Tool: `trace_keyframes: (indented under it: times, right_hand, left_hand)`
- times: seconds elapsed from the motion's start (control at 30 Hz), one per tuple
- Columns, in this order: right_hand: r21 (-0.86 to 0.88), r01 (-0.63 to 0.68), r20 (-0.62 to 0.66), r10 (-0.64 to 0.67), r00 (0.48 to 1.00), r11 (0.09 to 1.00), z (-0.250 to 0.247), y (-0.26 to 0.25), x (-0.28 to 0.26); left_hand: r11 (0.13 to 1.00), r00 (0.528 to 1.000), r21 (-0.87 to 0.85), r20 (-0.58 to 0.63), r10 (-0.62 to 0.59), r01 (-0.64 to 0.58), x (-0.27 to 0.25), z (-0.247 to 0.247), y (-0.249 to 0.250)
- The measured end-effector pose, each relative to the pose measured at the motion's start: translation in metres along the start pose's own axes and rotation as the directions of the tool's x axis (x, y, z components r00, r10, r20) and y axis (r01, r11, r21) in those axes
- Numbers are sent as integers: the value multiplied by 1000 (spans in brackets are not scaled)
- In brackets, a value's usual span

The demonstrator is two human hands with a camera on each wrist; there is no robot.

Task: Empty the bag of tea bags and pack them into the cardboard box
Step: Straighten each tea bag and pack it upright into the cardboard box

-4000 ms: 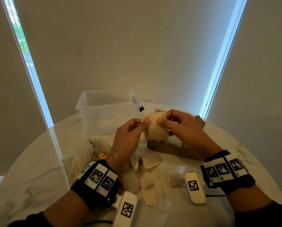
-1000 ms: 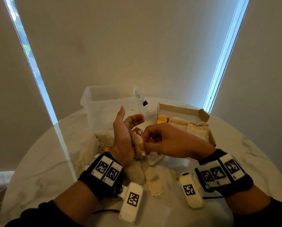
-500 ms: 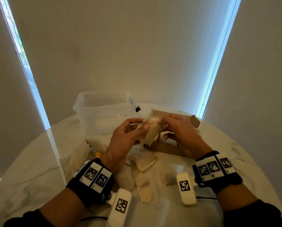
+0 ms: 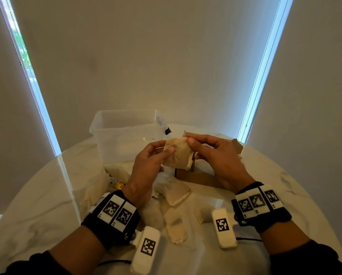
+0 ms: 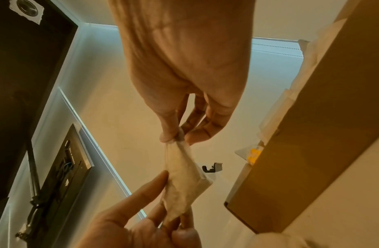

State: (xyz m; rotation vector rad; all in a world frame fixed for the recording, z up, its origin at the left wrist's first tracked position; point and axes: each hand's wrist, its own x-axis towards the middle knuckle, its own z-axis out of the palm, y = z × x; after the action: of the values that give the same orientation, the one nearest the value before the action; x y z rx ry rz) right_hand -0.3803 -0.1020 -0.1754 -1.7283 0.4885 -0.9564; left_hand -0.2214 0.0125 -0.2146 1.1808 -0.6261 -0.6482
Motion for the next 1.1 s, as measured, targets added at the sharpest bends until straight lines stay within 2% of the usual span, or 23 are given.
trace_keyframes:
  times: [0.1, 0.2, 0.27, 0.33, 0.4, 0.47, 0.57, 0.63, 0.73, 0.87, 1.1]
  right_hand:
    - [85, -55, 53, 51, 997, 995, -4, -6, 0]
    - [18, -111, 102, 108, 989, 994, -10, -9, 0]
    - [76, -144, 98, 136, 986, 987, -11, -9, 1]
    - [68, -115, 110, 107, 988, 991, -10, -8, 3]
    - [-22, -58, 131, 60, 989, 998, -6, -7, 2]
    - [-59, -40, 125, 47, 991, 997, -4, -7, 2]
    - [44, -114, 100, 109, 989, 993, -3, -6, 1]
    - [40, -151, 122, 145, 982, 988, -1, -7, 0]
    - [-37, -84, 119, 88, 989, 996, -1, -5, 0]
    - [10, -42, 65, 41, 997, 999, -3, -6, 2]
    - [95, -63, 37, 59, 998, 993, -6, -3, 3]
  left_hand:
    - [1000, 1000, 0, 10, 0, 0, 0, 0, 0]
    - [1000, 1000, 12, 10, 6, -6, 0, 0, 0]
    - [1000, 1000, 13, 27, -4, 4, -1, 1, 2]
    - [999, 995, 25, 101, -27, 24, -3, 3, 2]
    - [997, 983, 60, 176, -54, 44, -7, 5, 5]
    - [997, 980, 72, 196, -37, 23, -9, 6, 5]
    - [999, 988, 37, 151, -23, 18, -8, 6, 5]
    - [1000, 993, 19, 113, -11, 9, -6, 5, 4]
    - [1000, 996, 6, 84, 12, -13, -6, 4, 4]
    - [998, 997, 19, 56, 51, -52, -5, 3, 3]
    - [992, 994, 60, 20, 108, -109, -7, 3, 4]
